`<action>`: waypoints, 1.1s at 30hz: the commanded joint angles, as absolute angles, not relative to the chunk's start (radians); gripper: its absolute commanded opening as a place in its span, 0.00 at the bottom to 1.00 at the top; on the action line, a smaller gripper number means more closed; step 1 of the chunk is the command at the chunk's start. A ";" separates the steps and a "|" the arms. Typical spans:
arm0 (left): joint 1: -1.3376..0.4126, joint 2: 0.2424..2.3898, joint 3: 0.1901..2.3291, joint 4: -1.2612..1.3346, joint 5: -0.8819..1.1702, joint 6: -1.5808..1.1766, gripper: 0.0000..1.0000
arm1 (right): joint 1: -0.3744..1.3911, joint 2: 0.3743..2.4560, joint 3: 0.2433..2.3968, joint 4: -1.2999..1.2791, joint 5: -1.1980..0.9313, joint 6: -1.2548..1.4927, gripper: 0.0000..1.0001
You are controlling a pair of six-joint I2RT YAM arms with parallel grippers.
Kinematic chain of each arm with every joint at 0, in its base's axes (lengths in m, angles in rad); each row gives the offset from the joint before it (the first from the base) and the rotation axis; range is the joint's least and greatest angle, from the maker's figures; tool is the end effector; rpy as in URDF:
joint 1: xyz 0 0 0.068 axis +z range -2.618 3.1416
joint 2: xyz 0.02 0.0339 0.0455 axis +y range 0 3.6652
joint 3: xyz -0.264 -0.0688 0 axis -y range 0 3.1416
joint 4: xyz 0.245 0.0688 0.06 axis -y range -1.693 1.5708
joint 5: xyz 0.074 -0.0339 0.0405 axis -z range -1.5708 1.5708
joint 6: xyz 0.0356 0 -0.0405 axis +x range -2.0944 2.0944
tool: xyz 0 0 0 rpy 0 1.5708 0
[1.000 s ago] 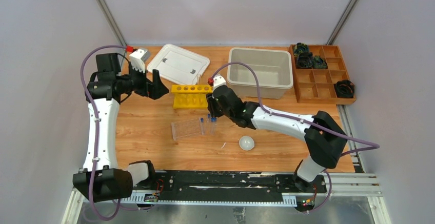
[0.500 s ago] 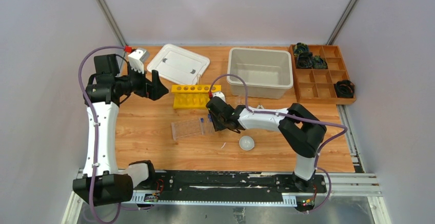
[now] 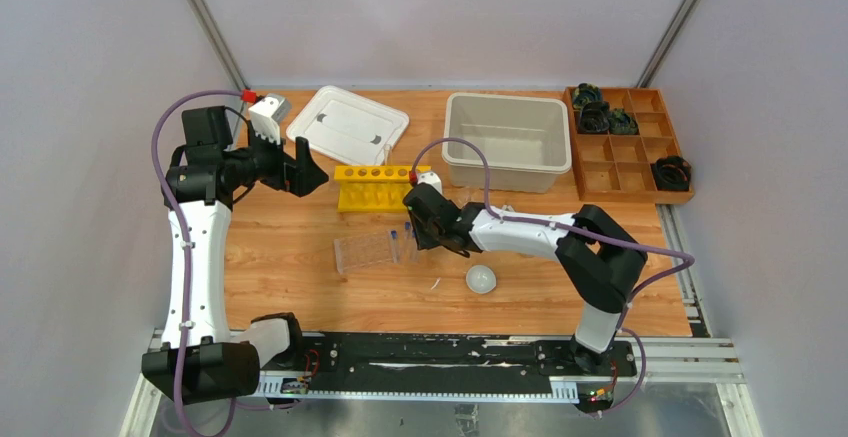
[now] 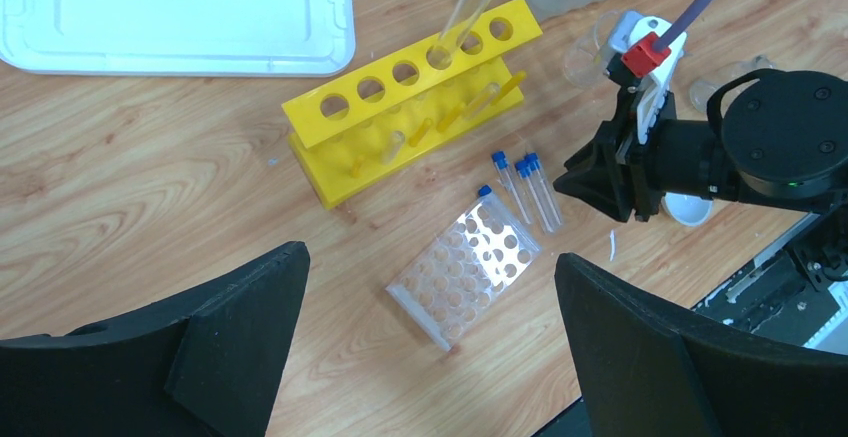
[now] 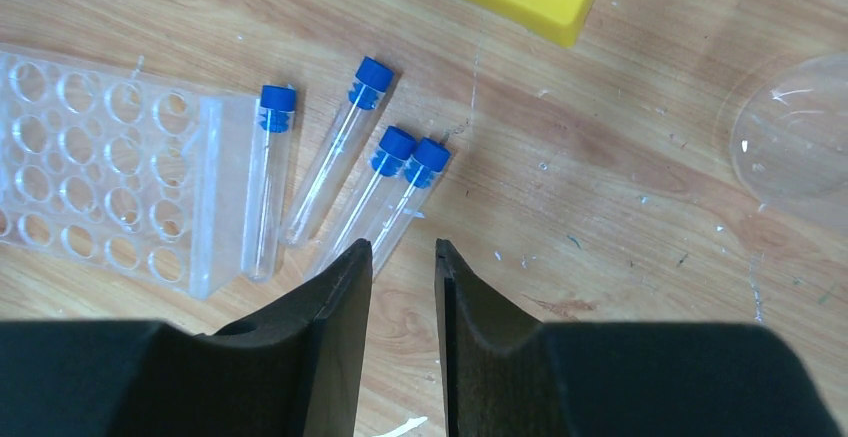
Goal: Organize the chemistry lab equipment
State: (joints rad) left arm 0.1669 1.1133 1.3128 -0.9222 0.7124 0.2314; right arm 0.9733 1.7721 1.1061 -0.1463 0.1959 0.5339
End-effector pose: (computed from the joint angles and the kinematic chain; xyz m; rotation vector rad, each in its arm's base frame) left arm 0.2083 0.0115 0.3910 0.4244 2.1082 -0.5841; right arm 0.2181 0.3081 0.1889 -0.4344 2.3795 0.4859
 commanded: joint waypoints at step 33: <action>0.166 1.077 1.290 -0.916 0.761 0.234 1.00 | 0.958 1.694 1.149 -0.191 0.225 0.556 0.00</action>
State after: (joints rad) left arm 0.1669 1.1027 1.3087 -0.9222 0.7197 0.2321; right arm 0.9661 1.8267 1.1454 -0.1719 0.2131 0.5602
